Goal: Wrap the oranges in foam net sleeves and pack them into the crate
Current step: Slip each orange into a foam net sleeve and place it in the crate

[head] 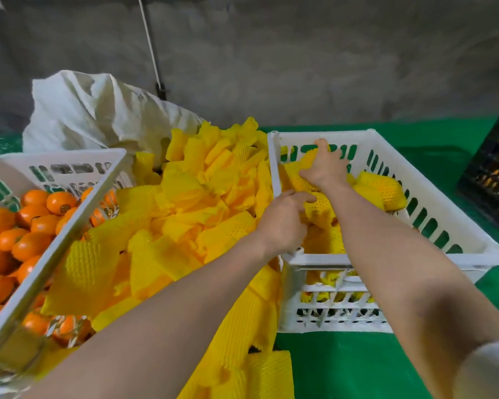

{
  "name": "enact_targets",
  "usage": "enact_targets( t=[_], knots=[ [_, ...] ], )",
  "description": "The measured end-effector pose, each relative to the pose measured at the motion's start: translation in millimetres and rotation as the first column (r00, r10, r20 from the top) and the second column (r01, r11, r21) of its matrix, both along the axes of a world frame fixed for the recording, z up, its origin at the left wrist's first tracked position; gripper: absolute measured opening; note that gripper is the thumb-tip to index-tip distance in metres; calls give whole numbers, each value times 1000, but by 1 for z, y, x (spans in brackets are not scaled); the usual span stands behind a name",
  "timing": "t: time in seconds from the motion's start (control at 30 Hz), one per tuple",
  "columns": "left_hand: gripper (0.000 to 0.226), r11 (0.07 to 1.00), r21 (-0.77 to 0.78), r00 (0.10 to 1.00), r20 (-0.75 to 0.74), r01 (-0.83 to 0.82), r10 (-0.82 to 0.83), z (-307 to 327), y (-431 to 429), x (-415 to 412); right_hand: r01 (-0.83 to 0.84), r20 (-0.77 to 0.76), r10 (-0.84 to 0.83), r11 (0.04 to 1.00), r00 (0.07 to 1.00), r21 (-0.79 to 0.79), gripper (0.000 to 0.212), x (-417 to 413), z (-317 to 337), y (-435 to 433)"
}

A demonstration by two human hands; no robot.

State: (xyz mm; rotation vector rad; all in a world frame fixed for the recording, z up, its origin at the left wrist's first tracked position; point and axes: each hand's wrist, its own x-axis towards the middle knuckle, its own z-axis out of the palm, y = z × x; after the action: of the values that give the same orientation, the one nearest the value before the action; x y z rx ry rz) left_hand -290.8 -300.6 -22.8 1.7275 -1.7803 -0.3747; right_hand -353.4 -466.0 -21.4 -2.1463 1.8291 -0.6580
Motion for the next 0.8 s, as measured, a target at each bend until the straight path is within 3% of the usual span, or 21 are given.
enact_targets(
  t=[0.1,0.23,0.3,0.4,0.5,0.6,0.8],
  knots=[
    [56,1000,-26,1000,-26,10,-10,0,1,2,-5,-63,2,999,998,-40,74,9,-10,0],
    [42,998,-58,997,-71,-20,16,-2,8,1,-16,-8,15,984,1000,-180,75,9,-5,10],
    [30,995,-93,990,-139,-38,25,-3,17,1,-74,43,89,962,995,-264,62,7,1,18],
    [27,995,-103,986,-162,11,-28,1,36,6,-227,-2,246,891,969,-394,37,10,10,36],
    [28,993,-121,976,-214,5,-31,9,55,18,-331,38,424,757,905,-563,23,25,23,71],
    [7,976,-208,959,-283,-68,6,20,79,41,-324,135,574,624,808,-711,15,50,34,122],
    [11,956,-293,998,-59,-5,-13,31,162,125,-404,208,739,555,641,-728,14,99,36,207]
  ],
)
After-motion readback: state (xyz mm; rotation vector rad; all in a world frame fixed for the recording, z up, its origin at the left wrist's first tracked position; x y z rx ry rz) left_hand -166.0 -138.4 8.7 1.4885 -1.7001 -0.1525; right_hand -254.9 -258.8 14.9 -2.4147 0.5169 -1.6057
